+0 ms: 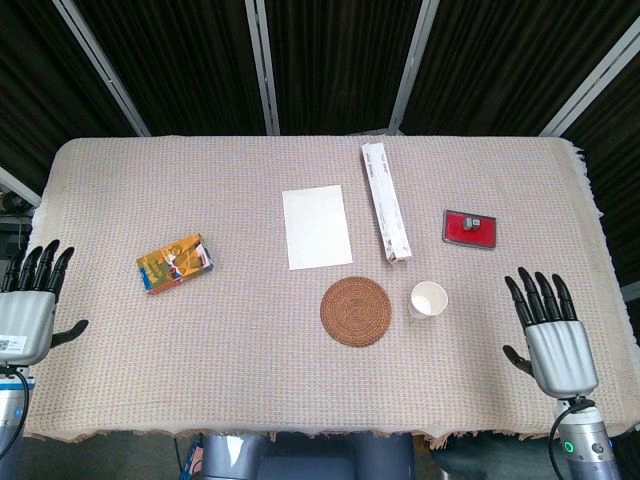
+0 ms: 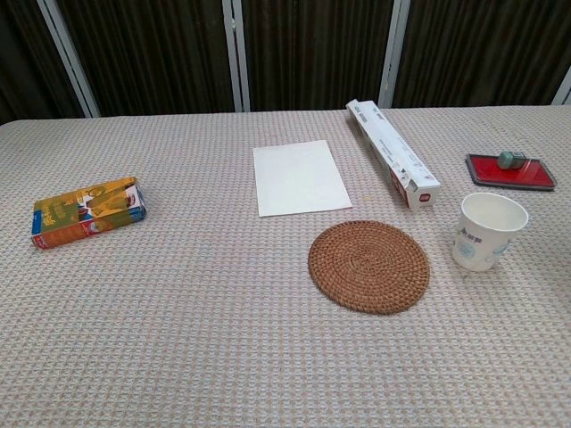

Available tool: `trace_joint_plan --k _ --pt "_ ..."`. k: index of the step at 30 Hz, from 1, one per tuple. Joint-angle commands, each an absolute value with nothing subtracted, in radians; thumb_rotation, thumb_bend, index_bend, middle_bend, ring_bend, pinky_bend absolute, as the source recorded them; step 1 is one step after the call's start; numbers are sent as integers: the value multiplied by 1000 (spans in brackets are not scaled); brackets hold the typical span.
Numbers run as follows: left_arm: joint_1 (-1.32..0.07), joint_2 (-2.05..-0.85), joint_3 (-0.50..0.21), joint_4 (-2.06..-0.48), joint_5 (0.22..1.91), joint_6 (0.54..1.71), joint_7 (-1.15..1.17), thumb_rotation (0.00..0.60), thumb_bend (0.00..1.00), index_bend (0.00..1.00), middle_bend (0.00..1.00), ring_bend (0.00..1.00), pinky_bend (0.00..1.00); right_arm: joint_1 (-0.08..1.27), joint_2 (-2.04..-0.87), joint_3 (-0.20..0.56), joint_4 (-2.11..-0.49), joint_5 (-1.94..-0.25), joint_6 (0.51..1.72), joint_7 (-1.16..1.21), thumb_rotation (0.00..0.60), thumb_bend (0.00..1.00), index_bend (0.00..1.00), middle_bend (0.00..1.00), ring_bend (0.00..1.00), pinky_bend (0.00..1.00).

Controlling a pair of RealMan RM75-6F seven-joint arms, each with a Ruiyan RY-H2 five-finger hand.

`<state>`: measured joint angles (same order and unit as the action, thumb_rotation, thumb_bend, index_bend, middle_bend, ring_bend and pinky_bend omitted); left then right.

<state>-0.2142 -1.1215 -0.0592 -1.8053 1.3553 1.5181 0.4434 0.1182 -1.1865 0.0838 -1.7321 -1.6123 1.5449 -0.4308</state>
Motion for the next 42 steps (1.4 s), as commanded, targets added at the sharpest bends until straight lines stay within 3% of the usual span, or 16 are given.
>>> trace_joint_plan --k 1,8,18,22,33,42 --pt "-210 -1124 -58 -1792 1356 1515 427 600 0 0 0 0 0 120 -1188 81 -1740 -1607 1534 -436 600 0 0 0 0 0" --pt "-211 -1107 -63 -1793 1346 1489 395 600 0 0 0 0 0 138 -1180 59 -1757 -1593 1466 -385 600 0 0 0 0 0" --pt "-224 -1089 -74 -1812 1347 1467 403 600 0 0 0 0 0 336 -1180 119 -1752 -1459 1122 -243 600 0 0 23 0 0" --pt "-226 -1095 -78 -1817 1344 1466 428 600 0 0 0 0 0 417 -1217 164 -1724 -1362 1011 -293 600 0 0 90 70 52" --pt "-226 -1095 -98 -1814 1309 1460 426 600 0 0 0 0 0 513 -1297 207 -1660 -1197 922 -393 600 26 50 187 187 177" --pt "-226 -1088 -100 -1815 1305 1450 418 600 0 0 0 0 0 559 -1336 194 -1606 -1078 884 -469 600 163 236 371 342 242"
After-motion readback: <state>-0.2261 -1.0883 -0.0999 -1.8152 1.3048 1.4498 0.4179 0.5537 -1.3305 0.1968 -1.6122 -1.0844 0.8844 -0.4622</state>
